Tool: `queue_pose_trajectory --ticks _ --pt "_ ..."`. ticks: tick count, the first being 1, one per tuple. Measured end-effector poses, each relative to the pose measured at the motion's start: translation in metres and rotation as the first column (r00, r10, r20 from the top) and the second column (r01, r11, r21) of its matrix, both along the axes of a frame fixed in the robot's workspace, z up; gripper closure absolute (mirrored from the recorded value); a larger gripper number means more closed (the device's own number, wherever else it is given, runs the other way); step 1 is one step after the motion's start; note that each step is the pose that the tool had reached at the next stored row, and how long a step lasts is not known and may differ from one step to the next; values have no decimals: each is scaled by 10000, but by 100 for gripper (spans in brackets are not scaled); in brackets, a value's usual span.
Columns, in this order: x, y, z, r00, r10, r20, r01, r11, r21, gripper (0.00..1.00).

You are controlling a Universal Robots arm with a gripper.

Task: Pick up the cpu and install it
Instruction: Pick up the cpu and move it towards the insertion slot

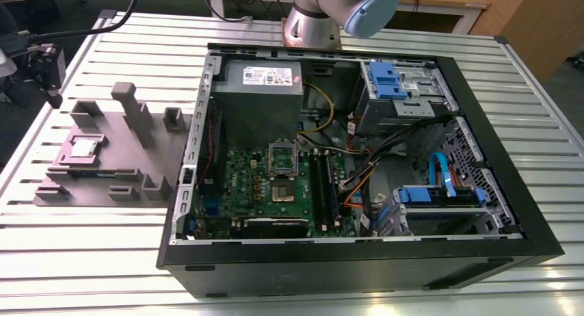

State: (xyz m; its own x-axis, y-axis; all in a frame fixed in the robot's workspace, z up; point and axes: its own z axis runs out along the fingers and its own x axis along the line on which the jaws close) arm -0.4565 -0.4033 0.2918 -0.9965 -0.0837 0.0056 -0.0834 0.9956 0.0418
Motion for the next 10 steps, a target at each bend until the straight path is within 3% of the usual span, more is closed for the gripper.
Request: queue_pose_trajectory --ticks 10 --pt "1 0 0 10000 0 -1 0 10000 -1 49"
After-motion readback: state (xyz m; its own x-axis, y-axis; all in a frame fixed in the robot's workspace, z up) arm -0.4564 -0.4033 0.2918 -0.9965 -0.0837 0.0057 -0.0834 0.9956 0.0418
